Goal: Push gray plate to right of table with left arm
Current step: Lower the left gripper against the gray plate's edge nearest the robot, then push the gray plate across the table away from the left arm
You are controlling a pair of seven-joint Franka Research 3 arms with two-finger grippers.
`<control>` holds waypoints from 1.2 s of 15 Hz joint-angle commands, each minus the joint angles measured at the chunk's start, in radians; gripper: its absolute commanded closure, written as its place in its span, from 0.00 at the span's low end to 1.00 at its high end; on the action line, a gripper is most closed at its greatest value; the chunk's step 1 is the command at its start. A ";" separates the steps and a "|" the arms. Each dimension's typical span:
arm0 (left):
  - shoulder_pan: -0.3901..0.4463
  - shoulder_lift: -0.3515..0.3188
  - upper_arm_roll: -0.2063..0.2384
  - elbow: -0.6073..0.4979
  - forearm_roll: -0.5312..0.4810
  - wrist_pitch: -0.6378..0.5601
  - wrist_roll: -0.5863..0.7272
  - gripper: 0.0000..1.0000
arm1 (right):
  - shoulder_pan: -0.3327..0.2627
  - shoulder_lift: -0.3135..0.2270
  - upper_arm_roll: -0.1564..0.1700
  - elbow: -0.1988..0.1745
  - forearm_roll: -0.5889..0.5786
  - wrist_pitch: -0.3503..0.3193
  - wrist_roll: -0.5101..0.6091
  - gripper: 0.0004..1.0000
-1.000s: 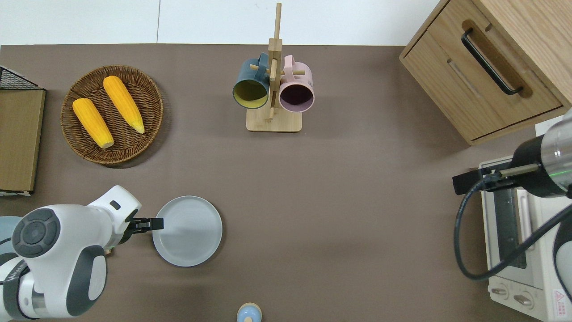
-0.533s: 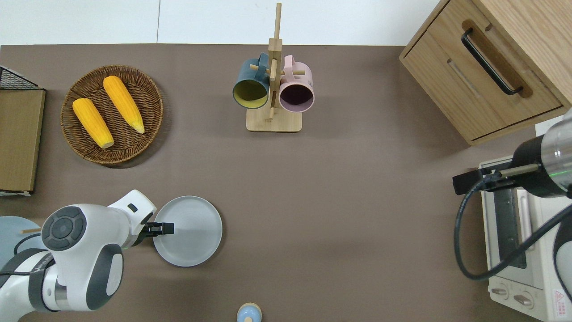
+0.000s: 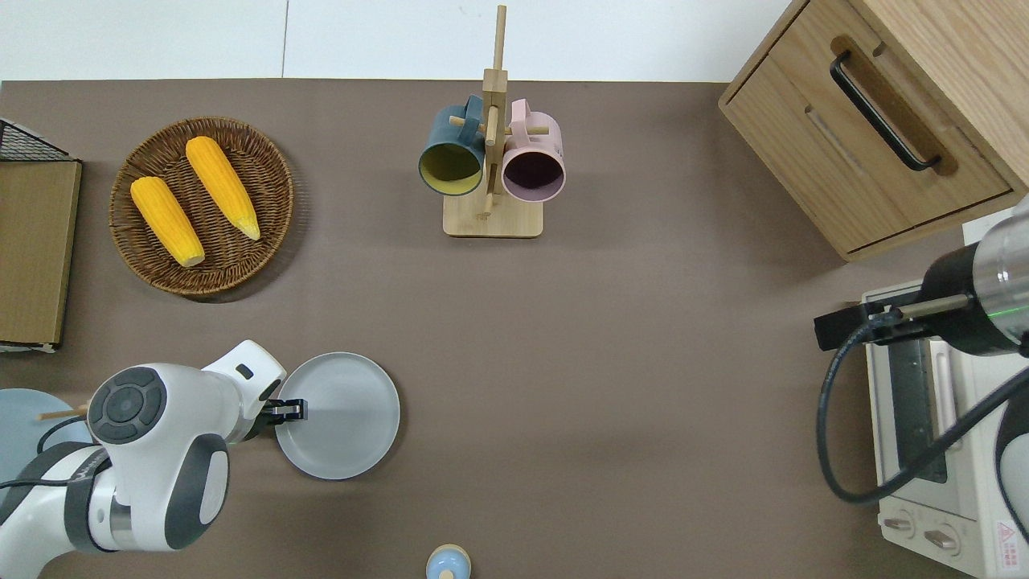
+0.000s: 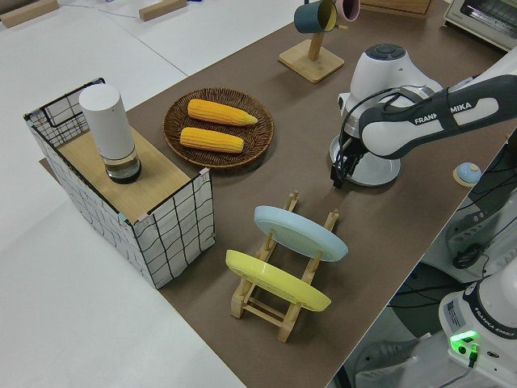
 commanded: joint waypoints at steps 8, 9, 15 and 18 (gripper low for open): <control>-0.027 -0.007 0.007 -0.007 0.019 0.020 -0.034 1.00 | -0.020 -0.003 0.017 0.009 0.006 -0.016 0.013 0.02; -0.027 -0.006 0.007 -0.009 0.019 0.020 -0.034 1.00 | -0.020 -0.003 0.016 0.009 0.006 -0.016 0.013 0.02; -0.063 0.008 0.005 -0.006 0.019 0.031 -0.103 1.00 | -0.020 -0.003 0.017 0.009 0.006 -0.016 0.013 0.02; -0.128 0.040 0.001 0.009 0.019 0.037 -0.216 1.00 | -0.020 -0.003 0.016 0.009 0.006 -0.016 0.013 0.02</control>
